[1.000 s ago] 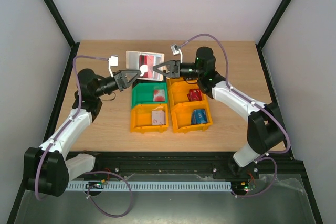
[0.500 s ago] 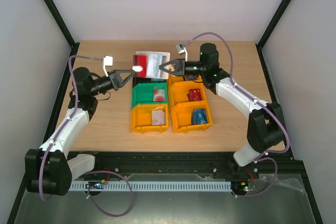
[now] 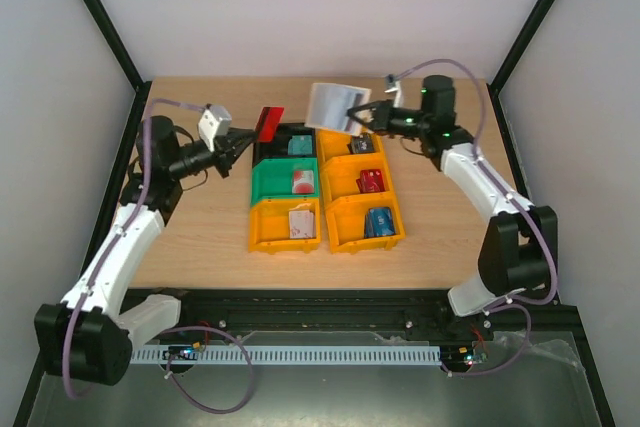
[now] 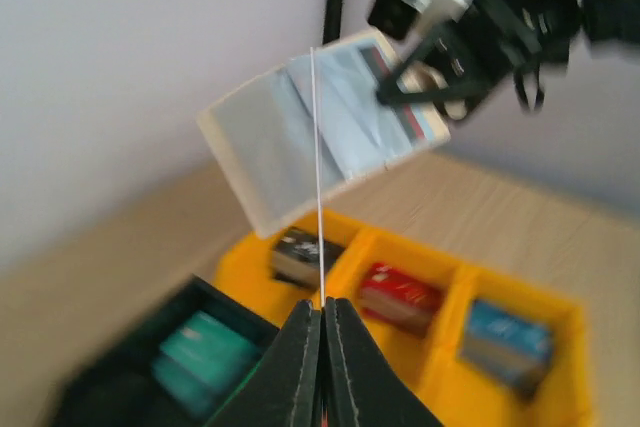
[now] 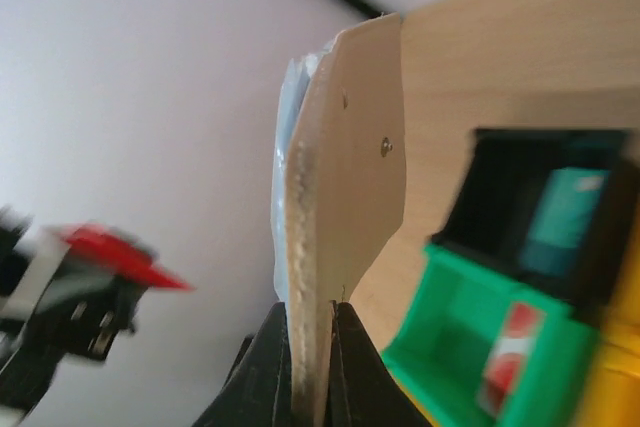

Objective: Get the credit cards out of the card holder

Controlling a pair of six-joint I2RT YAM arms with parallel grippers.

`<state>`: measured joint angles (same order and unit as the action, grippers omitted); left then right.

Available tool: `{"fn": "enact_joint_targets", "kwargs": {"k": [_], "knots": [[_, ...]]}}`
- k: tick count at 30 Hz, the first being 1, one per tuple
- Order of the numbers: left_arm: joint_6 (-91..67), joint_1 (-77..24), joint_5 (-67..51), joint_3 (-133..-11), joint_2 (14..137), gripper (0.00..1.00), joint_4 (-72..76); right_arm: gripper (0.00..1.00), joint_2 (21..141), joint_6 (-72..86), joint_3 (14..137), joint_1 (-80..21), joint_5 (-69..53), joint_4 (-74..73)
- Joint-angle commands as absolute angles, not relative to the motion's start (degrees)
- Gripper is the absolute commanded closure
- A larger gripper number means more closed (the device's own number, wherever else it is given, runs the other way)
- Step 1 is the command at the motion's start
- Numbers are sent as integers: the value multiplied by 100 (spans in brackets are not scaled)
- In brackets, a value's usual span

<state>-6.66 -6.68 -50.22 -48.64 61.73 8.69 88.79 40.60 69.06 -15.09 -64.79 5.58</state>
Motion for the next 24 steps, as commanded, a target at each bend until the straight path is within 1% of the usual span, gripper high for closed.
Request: {"fn": "enact_joint_targets", "kwargs": {"k": [1, 4, 7, 10, 12, 15, 18, 21, 24], "knots": [[5017, -1385, -3604, -5047, 5637, 98, -842, 98, 8478, 3690, 7078, -641, -6028, -724], [6778, -1740, -2876, -4521, 5215, 98, -240, 98, 8349, 3555, 6835, 146, -5713, -1482], [8049, -1953, -2477, -4015, 4878, 98, 773, 98, 8088, 4016, 6153, 1081, -5697, -1381], [9396, -2117, -2421, -3335, 4597, 97, 2166, 98, 7914, 3850, 5738, 1781, -5396, -1623], [10078, -2144, -2736, -2919, 4487, 98, 3078, 98, 7927, 3456, 5567, 1986, -4970, -2010], [10490, -2170, -3376, -2532, 4471, 97, 4024, 98, 7953, 3343, 5169, 2021, -4721, -2021], [10628, -2179, -3741, -2262, 4499, 98, 4610, 98, 7852, 3725, 4701, 2028, -4641, -1427], [10645, -2182, -3864, -2219, 4507, 98, 4564, 98, 7921, 3732, 4393, 2048, -4343, -1268], [10647, -2193, -3899, -2143, 4506, 98, 4644, 98, 8063, 3786, 4022, 2109, -4295, -1078]]}}
